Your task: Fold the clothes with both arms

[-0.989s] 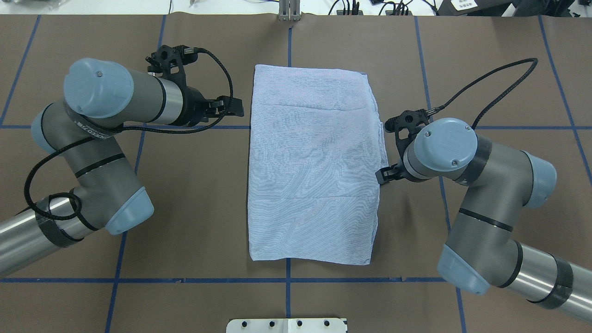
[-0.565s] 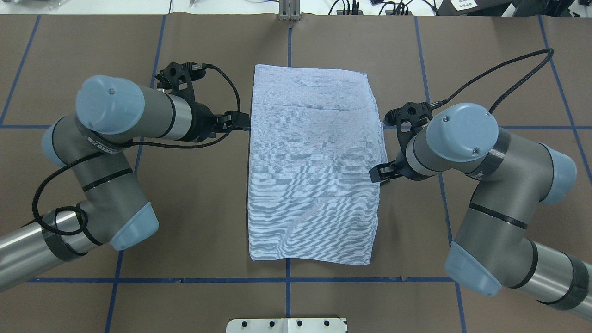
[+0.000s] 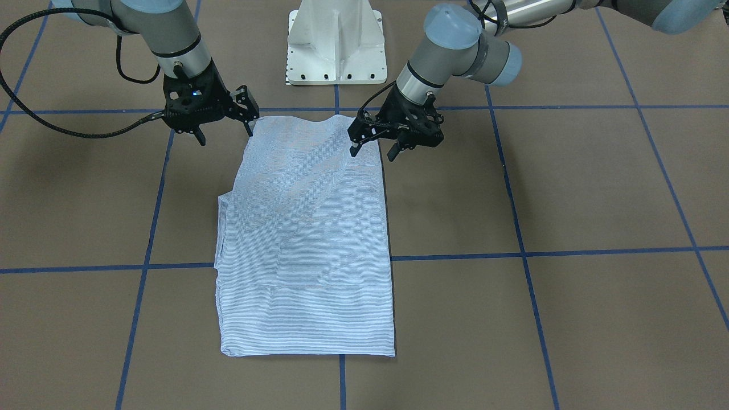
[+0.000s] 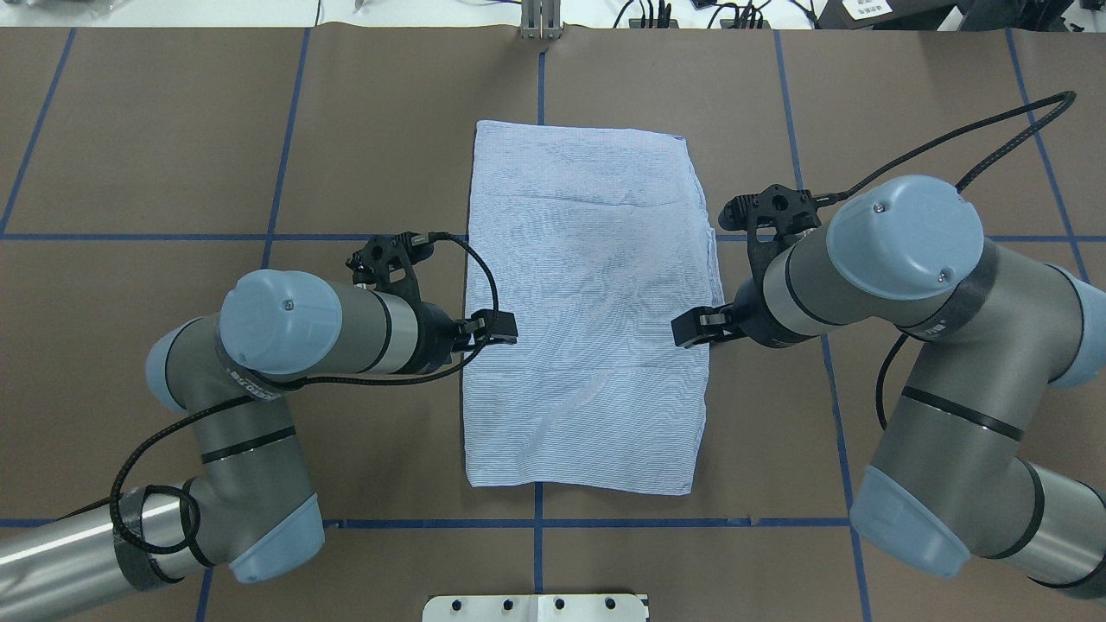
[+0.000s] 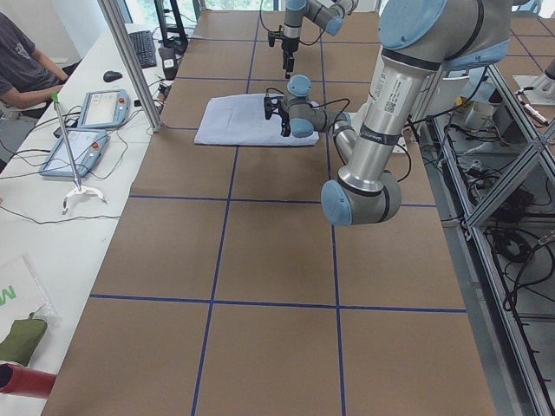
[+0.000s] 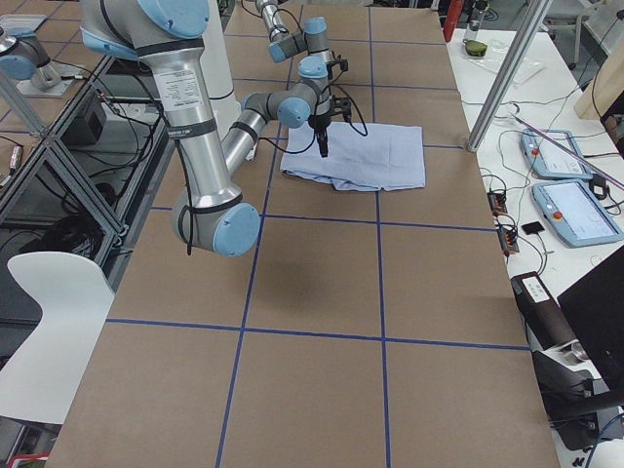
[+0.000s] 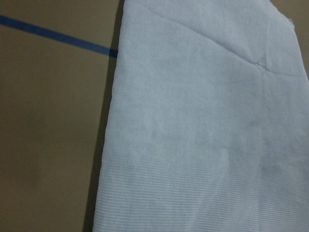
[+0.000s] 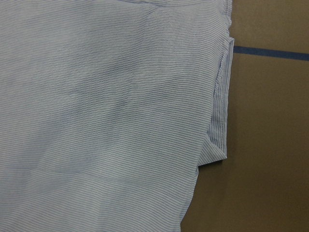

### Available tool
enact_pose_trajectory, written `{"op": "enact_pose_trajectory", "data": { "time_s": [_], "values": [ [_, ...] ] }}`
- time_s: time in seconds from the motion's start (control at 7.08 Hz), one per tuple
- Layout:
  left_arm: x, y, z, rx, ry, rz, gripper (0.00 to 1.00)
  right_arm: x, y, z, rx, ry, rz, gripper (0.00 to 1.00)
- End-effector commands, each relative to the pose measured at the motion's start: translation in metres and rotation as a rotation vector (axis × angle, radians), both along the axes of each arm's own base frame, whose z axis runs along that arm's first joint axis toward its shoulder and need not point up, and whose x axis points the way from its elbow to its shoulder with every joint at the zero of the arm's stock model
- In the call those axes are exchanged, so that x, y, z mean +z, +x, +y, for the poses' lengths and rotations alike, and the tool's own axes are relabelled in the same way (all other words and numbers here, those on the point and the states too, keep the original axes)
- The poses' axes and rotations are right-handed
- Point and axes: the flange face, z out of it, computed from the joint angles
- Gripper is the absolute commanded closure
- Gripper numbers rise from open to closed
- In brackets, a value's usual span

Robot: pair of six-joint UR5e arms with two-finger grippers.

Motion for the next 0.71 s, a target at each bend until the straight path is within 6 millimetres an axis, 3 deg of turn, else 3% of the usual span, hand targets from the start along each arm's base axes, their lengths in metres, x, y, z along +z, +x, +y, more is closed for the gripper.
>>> {"op": "enact_pose_trajectory", "data": {
  "time_s": [0.0, 0.42, 0.57],
  "values": [
    [0.019, 0.023, 0.039, -0.009, -0.072, -0.018, 0.01, -0.012, -0.002, 0.008, 0.021, -0.028, -0.066, 0.0],
    [0.024, 0.032, 0.062, 0.0, -0.159, -0.059, 0.01, -0.016, -0.008, 0.011, 0.017, -0.023, -0.079, 0.0],
    [0.014, 0.027, 0.071, 0.01, -0.166, -0.075, 0.01, -0.016, -0.008, 0.011, 0.017, -0.022, -0.078, 0.0]
  ]
}}
